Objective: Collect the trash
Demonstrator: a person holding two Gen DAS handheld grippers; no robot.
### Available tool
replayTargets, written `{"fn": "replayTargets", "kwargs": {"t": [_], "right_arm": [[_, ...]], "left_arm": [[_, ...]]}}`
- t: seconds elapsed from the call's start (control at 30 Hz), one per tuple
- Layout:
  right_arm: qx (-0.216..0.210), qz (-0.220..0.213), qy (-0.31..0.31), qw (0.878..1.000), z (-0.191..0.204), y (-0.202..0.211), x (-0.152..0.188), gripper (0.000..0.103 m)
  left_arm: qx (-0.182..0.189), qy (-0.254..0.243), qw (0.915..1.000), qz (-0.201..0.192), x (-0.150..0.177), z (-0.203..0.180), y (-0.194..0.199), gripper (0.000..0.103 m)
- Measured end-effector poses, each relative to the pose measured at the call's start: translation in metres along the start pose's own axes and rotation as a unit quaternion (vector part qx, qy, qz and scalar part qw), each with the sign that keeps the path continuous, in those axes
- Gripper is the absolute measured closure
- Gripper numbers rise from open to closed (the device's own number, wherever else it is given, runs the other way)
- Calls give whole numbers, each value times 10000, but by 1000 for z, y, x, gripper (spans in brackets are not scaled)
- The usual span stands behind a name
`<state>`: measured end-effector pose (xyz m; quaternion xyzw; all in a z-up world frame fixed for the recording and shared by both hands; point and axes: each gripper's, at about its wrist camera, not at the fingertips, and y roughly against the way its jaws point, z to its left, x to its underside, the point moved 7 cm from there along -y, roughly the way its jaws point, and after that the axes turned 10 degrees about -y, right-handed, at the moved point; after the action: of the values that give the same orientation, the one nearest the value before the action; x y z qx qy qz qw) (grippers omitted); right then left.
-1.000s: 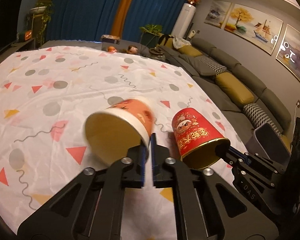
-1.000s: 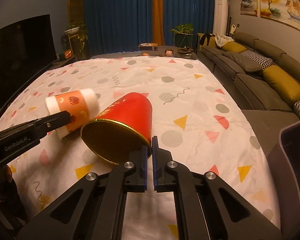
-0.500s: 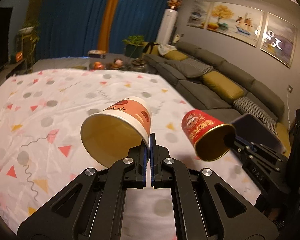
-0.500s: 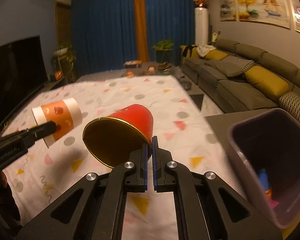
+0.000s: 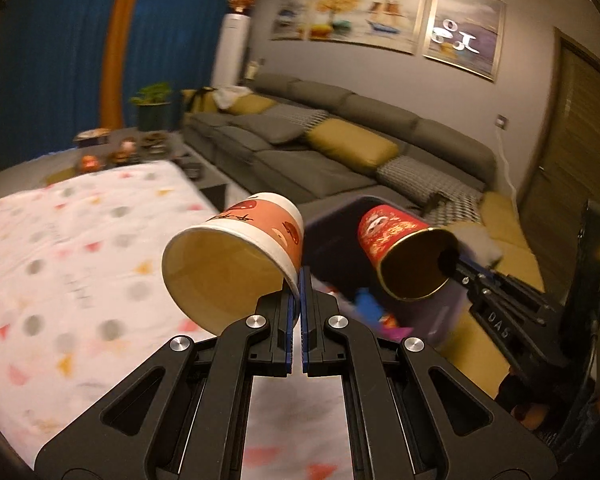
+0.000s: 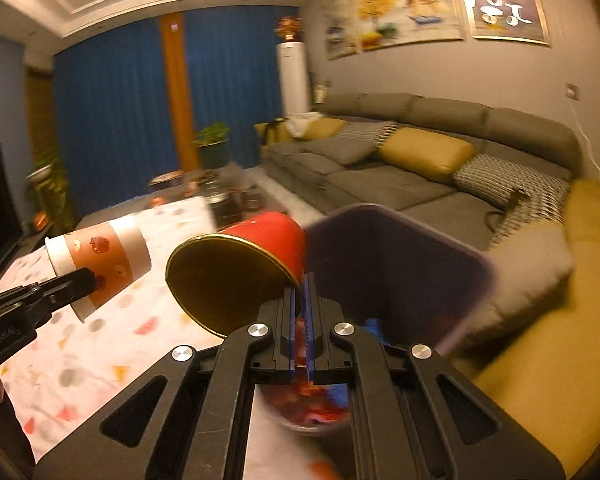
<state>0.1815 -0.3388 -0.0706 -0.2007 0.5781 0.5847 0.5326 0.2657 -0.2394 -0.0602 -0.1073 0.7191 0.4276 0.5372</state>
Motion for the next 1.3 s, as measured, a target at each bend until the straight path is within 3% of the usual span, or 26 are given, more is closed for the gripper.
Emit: {"fn": "replayTargets", "kwargs": {"t": [0.23, 0.5, 0.63, 0.73, 0.87, 0.9, 1.1, 1.3], "right_arm": [[340, 72, -97, 9993, -37, -11, 7, 98], [427, 245, -282, 9984, -61, -24, 14, 98], [415, 317, -349, 9980, -63, -30, 15, 97], [387, 320, -367, 9981, -64, -30, 17, 89], [408, 250, -384, 9981, -62, -24, 18, 64], [414, 231, -384, 9981, -62, -23, 18, 54], [417, 28, -251, 9988, -50, -5, 19, 20], [366, -117, 15, 9993, -21, 20, 27, 6]], "left_arm": [[584, -316, 9974, 287, -7, -62, -58, 101], [928, -388, 9937, 495, 4, -81, -91, 101], [1017, -375, 9924, 583, 12, -80, -96, 84], [861, -323, 9942, 552, 15, -71, -93, 56], [422, -188, 9984, 334, 19, -48, -73, 23], [262, -190, 9991, 275, 20, -42, -66, 20], [-660, -31, 9977, 158, 38, -4, -18, 6], [-1392, 237, 9900, -54, 57, 22, 42, 6]]}}
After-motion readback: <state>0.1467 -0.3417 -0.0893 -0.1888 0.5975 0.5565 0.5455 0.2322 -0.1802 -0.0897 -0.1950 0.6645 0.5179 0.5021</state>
